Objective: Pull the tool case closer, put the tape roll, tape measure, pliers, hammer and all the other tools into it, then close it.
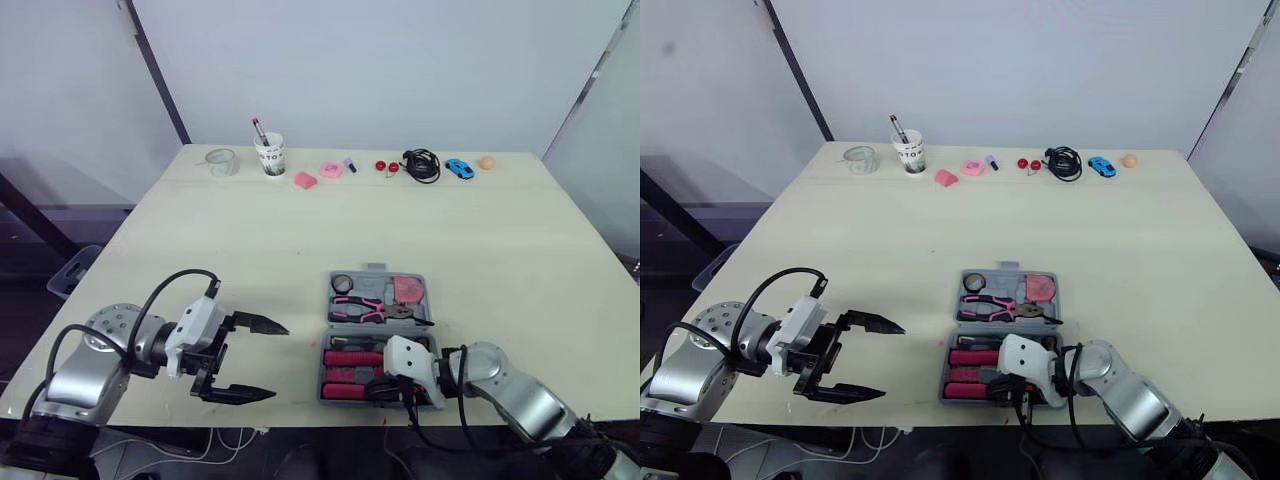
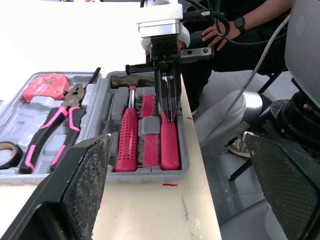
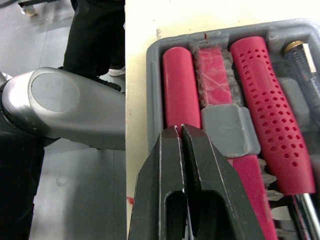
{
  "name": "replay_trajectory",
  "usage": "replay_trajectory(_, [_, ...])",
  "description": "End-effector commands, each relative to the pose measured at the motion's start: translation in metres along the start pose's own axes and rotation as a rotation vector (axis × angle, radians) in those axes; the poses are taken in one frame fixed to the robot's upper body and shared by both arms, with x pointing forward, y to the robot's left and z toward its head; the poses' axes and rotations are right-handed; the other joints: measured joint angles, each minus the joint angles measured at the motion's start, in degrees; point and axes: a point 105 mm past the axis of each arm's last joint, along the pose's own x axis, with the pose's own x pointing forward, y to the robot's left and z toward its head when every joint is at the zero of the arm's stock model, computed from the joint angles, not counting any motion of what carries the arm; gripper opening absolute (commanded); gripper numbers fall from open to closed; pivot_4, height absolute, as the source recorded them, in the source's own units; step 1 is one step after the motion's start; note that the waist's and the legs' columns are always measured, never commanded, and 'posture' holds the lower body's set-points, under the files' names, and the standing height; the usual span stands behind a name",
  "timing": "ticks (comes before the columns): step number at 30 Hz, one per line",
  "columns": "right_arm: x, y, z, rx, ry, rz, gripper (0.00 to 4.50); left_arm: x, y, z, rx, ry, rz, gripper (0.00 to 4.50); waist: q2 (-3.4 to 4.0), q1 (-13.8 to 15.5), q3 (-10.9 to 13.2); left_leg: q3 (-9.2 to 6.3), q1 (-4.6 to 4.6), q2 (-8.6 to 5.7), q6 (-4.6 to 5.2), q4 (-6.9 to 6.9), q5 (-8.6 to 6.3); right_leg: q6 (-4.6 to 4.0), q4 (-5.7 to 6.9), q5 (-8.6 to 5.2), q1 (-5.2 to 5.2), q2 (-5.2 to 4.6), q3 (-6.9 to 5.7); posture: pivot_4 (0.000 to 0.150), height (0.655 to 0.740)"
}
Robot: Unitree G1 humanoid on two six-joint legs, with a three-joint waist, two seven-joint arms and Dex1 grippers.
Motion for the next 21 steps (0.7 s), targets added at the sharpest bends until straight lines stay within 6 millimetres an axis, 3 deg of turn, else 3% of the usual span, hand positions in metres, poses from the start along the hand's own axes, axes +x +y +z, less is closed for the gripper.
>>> replay_trajectory(1, [0.004,0.005,-0.019,0.033,0.056,0.009,0.10,-0.004,-0.004,0.005,0.029,0.003,-0.046,4.50,-0.01,-0.05,-0.01,0.00,0.00,0.00,0.00,0.00,0.00,0.00,0.00,0.00,0.00,0.00,0.00,0.150,0.7400])
replay_trajectory(6, [0.002,0.001,-0.015,0.037,0.028,-0.009,0.10,-0.003,-0.005,0.004,0.022,-0.002,-0.043,4.50,-0.06,-0.05,-0.05,0.00,0.05,0.01,0.00,0.00,0.00,0.00,0.00,0.00,0.00,0.01,0.00,0.150,0.7400])
replay_trajectory(11, [-0.018,-0.010,0.012,0.014,-0.126,-0.100,0.10,-0.004,0.000,-0.001,-0.001,-0.010,0.020,4.50,-0.04,0.05,-0.04,0.00,0.03,0.01,0.00,0.00,0.00,0.00,0.01,0.00,0.01,0.02,0.00,0.150,0.7400])
replay_trajectory(16, [-0.058,-0.026,0.029,0.030,-0.322,-0.298,0.10,-0.008,0.015,-0.003,-0.069,-0.059,0.192,4.50,-0.04,0.20,-0.03,-0.01,-0.01,0.00,0.00,0.00,0.00,0.01,0.01,0.00,0.04,0.01,0.03,0.150,0.7400])
replay_trajectory(20, [-0.077,-0.032,0.019,0.053,-0.339,-0.396,0.10,-0.009,0.021,-0.005,-0.099,-0.085,0.268,4.50,-0.04,0.18,-0.03,-0.03,-0.01,-0.01,0.00,0.00,0.00,0.02,0.00,0.01,0.08,0.02,0.03,0.150,0.7400])
replay_trajectory(21, [-0.090,-0.035,0.012,0.071,-0.337,-0.456,0.10,-0.012,0.023,-0.007,-0.116,-0.096,0.316,4.50,-0.03,0.16,-0.02,-0.02,0.00,-0.01,0.00,0.01,0.00,0.02,0.00,0.01,0.08,0.02,0.03,0.150,0.7400])
